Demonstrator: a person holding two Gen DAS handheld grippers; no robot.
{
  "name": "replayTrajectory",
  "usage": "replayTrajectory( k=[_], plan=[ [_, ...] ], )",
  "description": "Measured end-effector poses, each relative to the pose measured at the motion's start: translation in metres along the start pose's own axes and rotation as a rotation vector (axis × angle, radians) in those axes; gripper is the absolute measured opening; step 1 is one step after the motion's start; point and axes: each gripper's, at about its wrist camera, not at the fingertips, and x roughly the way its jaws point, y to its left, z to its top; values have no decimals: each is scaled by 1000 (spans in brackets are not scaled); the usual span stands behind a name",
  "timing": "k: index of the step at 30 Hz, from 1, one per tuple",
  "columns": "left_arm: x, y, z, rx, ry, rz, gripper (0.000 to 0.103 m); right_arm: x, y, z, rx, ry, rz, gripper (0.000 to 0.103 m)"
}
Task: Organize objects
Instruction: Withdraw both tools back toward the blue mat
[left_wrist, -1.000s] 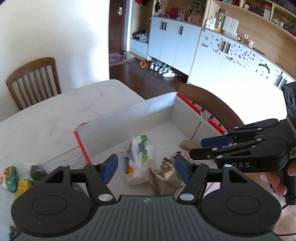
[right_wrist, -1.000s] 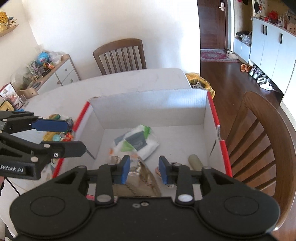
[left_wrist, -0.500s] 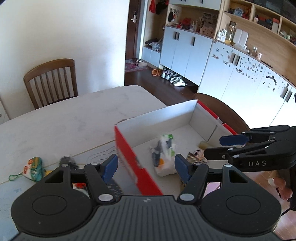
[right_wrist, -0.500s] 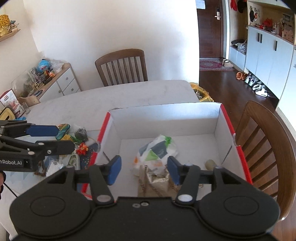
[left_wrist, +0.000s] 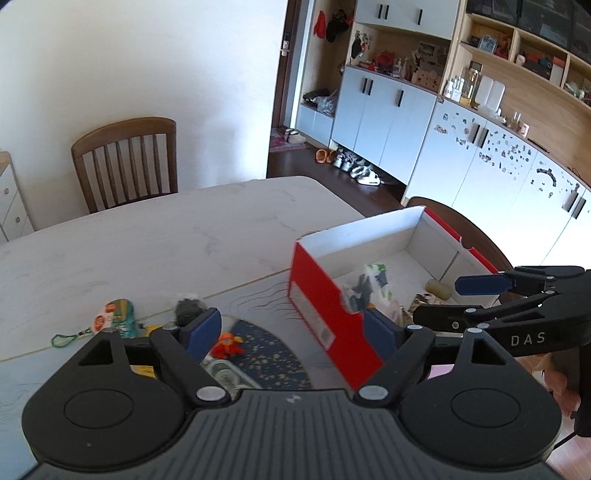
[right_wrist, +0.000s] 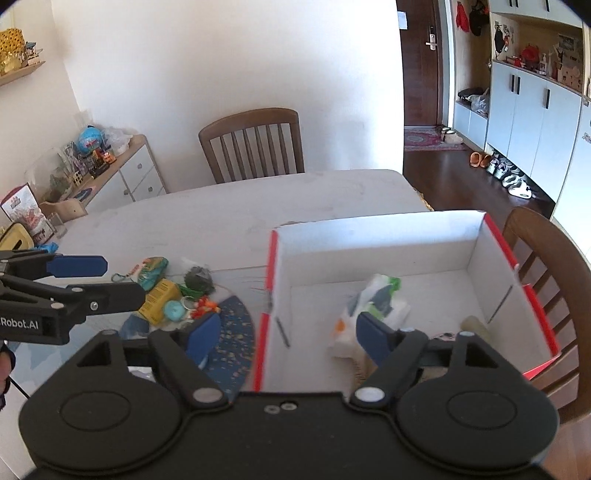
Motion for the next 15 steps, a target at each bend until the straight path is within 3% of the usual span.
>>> replayTrajectory(
  k=[7, 15],
  plan=[
    [-15, 38, -11, -26, -18, 24, 87, 5, 36, -2, -10, -31, 5, 95],
    [-24, 79, -24, -42, -37, 56, 99, 21, 71, -3, -25, -14, 19, 96]
  ],
)
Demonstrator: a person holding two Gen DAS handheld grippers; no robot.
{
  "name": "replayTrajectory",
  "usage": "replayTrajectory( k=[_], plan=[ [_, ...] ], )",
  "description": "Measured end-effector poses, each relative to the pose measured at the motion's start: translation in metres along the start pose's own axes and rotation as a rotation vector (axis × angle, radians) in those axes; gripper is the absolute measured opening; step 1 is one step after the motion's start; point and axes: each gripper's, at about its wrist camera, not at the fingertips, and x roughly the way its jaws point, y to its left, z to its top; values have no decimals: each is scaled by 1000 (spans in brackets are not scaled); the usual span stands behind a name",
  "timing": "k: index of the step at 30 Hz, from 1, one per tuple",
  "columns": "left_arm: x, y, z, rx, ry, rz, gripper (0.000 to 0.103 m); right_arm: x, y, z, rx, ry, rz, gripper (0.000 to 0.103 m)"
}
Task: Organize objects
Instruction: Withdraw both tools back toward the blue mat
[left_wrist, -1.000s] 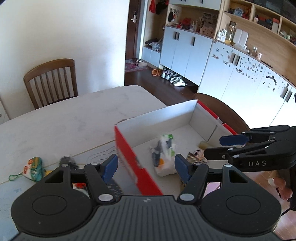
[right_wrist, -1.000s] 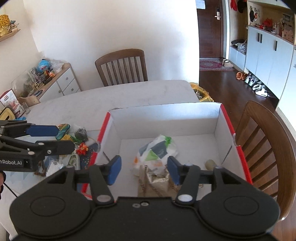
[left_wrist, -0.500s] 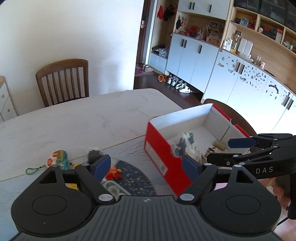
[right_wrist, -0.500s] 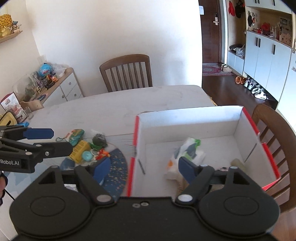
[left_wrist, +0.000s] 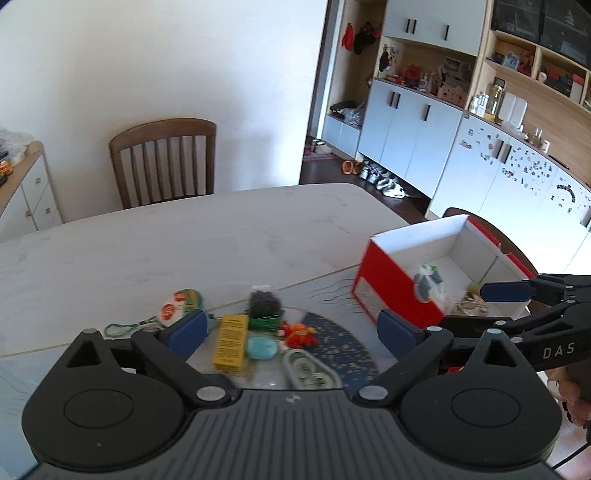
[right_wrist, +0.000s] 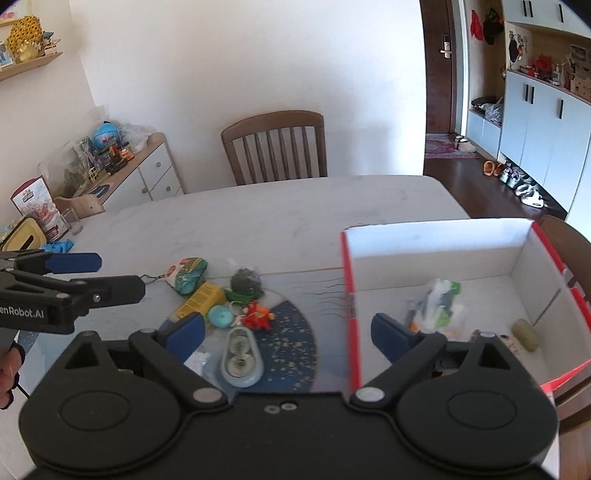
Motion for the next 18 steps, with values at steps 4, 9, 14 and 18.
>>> replayTrajectory(
  k=[4, 9, 14, 18],
  plan=[
    [0, 29, -5, -24, -4, 27, 102, 11, 15, 1, -15, 14, 5, 96],
    [5, 62, -14, -38, 6, 93, 102, 27, 32, 0, -35, 40, 6, 96],
    [16, 90, -28, -81, 31, 148, 102, 46, 43, -7, -60, 79, -2, 96],
    [30, 99, -45, -69, 81, 196, 102, 60, 49, -14, -67, 113, -2, 96]
  ],
)
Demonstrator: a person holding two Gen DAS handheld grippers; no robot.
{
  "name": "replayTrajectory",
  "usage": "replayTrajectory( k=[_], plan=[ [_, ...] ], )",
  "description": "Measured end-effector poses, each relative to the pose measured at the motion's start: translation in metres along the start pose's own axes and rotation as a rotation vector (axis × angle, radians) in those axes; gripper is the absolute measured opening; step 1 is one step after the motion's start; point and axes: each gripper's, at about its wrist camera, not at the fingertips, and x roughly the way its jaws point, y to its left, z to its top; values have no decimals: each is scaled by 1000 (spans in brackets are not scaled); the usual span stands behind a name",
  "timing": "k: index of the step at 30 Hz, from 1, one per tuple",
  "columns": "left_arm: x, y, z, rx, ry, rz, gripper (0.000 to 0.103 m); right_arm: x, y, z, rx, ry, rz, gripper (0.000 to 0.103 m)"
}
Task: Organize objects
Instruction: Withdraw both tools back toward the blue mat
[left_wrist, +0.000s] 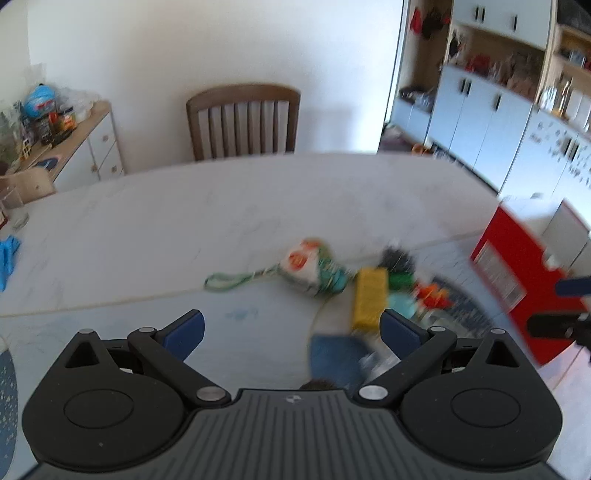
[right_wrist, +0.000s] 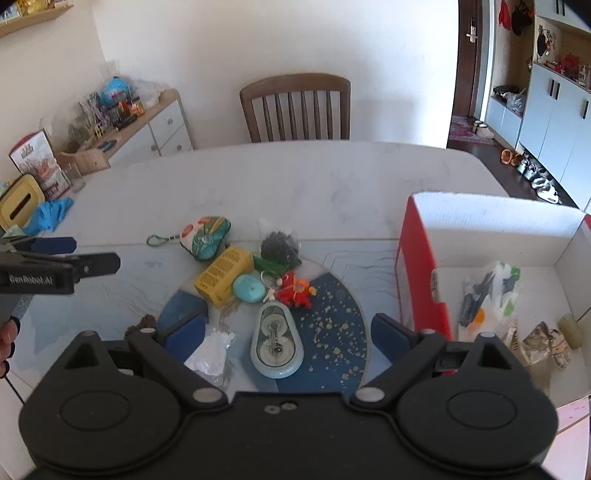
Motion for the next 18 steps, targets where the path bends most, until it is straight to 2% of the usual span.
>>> replayTrajectory(
  k=[11, 18],
  plan=[
    [39, 6, -40, 30, 99, 26, 102, 41, 8, -15, -59, 68, -43, 92],
    [51, 10, -54, 29, 138, 35, 102, 65, 8, -28, -109, 115, -68, 84]
  ],
)
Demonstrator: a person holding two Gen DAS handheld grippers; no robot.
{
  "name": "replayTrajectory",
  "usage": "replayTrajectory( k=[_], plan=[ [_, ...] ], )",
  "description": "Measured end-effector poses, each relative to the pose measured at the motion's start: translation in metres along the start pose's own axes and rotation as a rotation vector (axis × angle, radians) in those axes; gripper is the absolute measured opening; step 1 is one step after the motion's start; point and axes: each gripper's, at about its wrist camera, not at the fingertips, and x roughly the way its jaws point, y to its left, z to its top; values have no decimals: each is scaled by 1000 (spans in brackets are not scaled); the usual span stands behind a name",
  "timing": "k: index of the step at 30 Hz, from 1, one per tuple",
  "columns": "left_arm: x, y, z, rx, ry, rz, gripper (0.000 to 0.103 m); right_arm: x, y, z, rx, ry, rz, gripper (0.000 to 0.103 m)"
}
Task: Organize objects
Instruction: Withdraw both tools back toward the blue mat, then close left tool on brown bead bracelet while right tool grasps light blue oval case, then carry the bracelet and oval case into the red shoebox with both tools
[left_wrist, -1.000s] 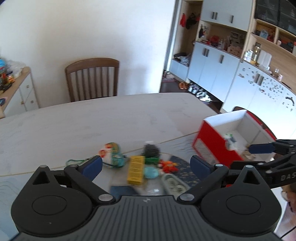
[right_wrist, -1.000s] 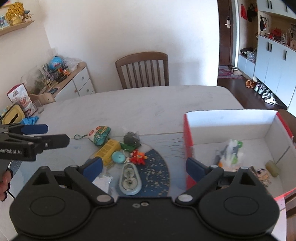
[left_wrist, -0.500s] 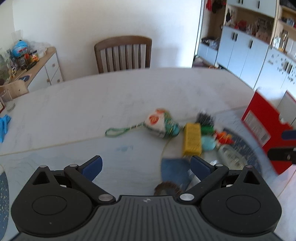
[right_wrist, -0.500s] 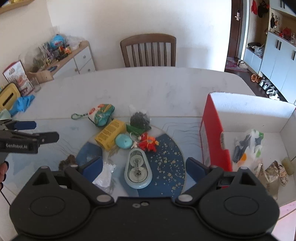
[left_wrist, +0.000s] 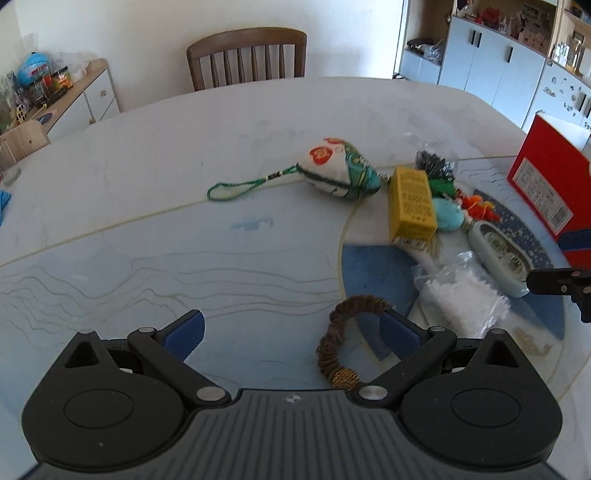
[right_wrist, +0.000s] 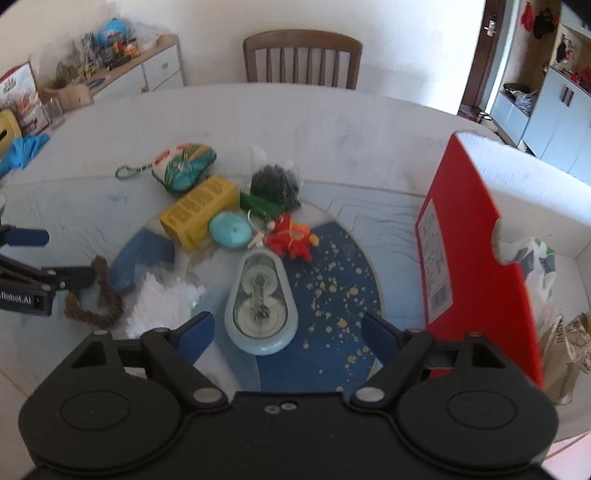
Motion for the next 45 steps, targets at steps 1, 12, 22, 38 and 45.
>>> replayTrajectory(
  k=[1, 12, 22, 38, 45],
  plan=[
    [2, 0, -1, 0, 1, -2, 102, 3, 1, -1, -12, 5, -6, 83],
    [11, -5, -4, 14, 7, -36, 85, 28, 6, 1, -50, 31, 14, 74],
    [3, -10, -4, 24, -9, -67, 37, 33, 16, 6, -74, 23, 38, 58],
    [-16, -21, -3, 20, -28, -101, 8, 12, 14, -2, -38, -8, 55, 50],
    [-44, -27, 3, -9, -44, -119, 8, -20, 5, -9, -6, -45, 73, 50]
  ],
)
